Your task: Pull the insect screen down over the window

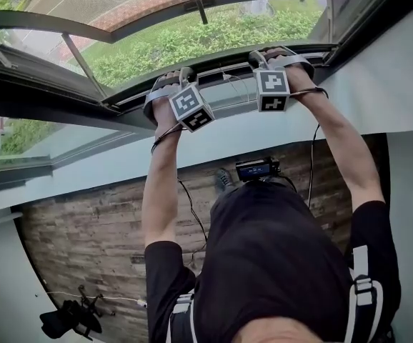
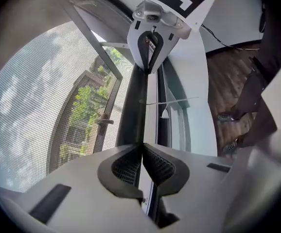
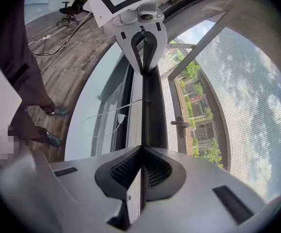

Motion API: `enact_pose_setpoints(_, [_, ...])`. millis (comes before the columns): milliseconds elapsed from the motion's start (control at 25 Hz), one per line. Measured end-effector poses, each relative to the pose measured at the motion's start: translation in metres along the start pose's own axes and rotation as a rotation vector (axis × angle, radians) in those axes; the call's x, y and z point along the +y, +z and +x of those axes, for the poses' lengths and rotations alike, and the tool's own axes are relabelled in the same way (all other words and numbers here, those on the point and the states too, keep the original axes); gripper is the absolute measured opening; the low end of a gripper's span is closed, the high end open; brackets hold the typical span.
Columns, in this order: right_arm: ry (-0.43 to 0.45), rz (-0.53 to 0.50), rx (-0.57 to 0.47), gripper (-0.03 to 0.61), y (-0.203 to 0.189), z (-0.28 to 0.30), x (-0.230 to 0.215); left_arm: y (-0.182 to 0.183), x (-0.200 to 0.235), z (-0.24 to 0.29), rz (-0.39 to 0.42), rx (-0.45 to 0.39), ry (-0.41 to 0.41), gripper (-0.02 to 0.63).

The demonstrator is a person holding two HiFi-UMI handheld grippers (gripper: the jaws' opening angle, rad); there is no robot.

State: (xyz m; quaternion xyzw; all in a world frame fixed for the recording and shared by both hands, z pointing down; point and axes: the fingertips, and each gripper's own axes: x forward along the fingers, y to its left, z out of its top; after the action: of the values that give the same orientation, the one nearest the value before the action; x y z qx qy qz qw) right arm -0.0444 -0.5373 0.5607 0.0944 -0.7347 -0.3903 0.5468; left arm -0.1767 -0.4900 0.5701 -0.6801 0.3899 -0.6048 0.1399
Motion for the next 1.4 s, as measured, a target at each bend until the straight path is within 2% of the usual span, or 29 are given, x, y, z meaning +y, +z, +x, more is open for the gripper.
enact_pose_setpoints(280, [0.032, 0.028, -0.001, 0.021, 0.004, -0.01, 0.002, 0.001, 0.001, 0.0, -0.009, 0.006, 0.008, 0.025])
enact_pose_setpoints(480, [0.055, 0.037, -0.004, 0.021, 0.003, 0.011, 0.025, -0.007, -0.023, 0.019, -0.03, 0.017, -0.033, 0.025])
enact_pose_setpoints(640, [-0.059, 0.043, -0.014, 0.023, -0.005, 0.029, 0.027, -0.008, -0.027, 0.025, -0.036, 0.019, -0.021, 0.025])
enact_pose_setpoints(840, [-0.178, 0.194, -0.058, 0.032, -0.008, 0.026, 0.026, -0.006, -0.026, 0.025, -0.03, 0.018, -0.019, 0.025])
enact_pose_setpoints(960, [-0.288, 0.227, -0.125, 0.041, 0.015, 0.005, 0.033, -0.006, -0.027, 0.025, -0.034, 0.018, -0.018, 0.025])
enact_pose_setpoints(1000, [-0.271, 0.256, -0.158, 0.041, 0.027, 0.004, 0.044, -0.007, -0.026, 0.025, -0.031, 0.02, -0.019, 0.025])
enact_pose_setpoints(1040, [-0.218, 0.308, -0.183, 0.041, 0.037, 0.009, 0.058, -0.008, -0.025, 0.025, -0.029, 0.02, -0.018, 0.025])
enact_pose_setpoints(1120, [-0.084, 0.479, -0.193, 0.058, 0.048, 0.031, 0.074, -0.009, -0.024, 0.025, -0.033, 0.02, -0.018, 0.025])
enact_pose_setpoints(1200, [-0.033, 0.615, -0.177, 0.103, 0.05, 0.049, 0.07, -0.008, -0.025, 0.025, -0.044, 0.016, -0.025, 0.025])
enact_pose_setpoints(1320, [-0.027, 0.691, -0.17, 0.115, 0.055, 0.065, 0.061, -0.008, -0.027, 0.027, -0.046, 0.013, -0.026, 0.025])
enact_pose_setpoints(1400, [0.034, 0.658, -0.172, 0.115, 0.061, 0.068, 0.072, -0.007, -0.027, 0.026, -0.05, 0.013, -0.025, 0.025])
